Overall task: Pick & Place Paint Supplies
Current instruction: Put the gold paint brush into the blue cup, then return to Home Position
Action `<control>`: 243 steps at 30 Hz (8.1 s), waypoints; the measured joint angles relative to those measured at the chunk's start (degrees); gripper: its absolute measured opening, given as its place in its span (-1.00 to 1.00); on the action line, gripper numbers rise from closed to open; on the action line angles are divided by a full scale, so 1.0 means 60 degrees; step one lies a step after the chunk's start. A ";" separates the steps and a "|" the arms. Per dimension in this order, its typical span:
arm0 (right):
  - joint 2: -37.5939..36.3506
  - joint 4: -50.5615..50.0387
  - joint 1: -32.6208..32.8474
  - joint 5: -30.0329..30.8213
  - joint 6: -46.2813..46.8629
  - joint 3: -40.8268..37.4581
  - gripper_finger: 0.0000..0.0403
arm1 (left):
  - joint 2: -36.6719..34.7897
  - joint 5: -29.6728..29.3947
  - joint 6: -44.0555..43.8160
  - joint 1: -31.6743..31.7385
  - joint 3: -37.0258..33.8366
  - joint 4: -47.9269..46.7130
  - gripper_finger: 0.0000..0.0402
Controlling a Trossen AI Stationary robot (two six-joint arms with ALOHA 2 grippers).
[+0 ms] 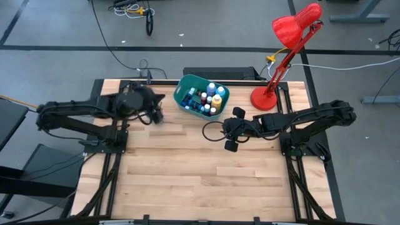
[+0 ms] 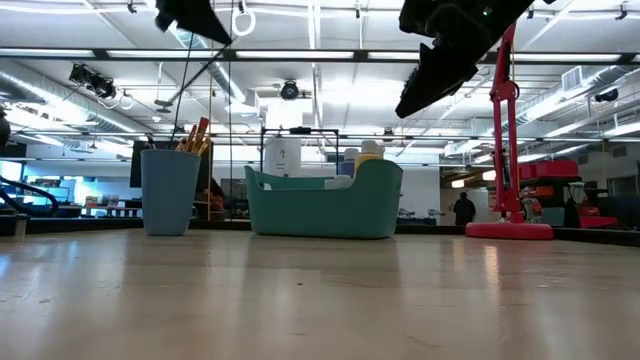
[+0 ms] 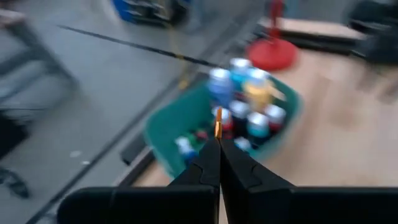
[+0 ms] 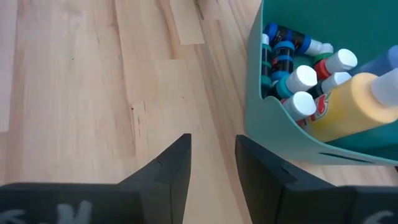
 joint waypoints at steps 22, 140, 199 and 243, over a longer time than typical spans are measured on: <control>0.0000 0.0232 0.0000 0.0022 -0.0141 0.0000 -0.37 | -0.0867 -0.3098 -0.1738 0.0011 -0.5342 0.4630 -0.95; -1.0265 0.7477 -0.1235 -0.4200 -0.1945 -0.9231 -0.37 | -0.9227 0.4334 0.2163 -0.0962 -1.0265 0.6944 -0.58; -1.0262 0.7481 -0.1235 -0.4200 -0.1938 -0.9231 -0.37 | -0.9227 0.4334 0.2132 -0.0965 -1.0276 0.6944 -0.58; -1.0262 0.7481 -0.1239 -0.4204 -0.1942 -0.9227 -0.37 | -0.9227 0.4334 0.2130 -0.0965 -1.0276 0.6944 -0.58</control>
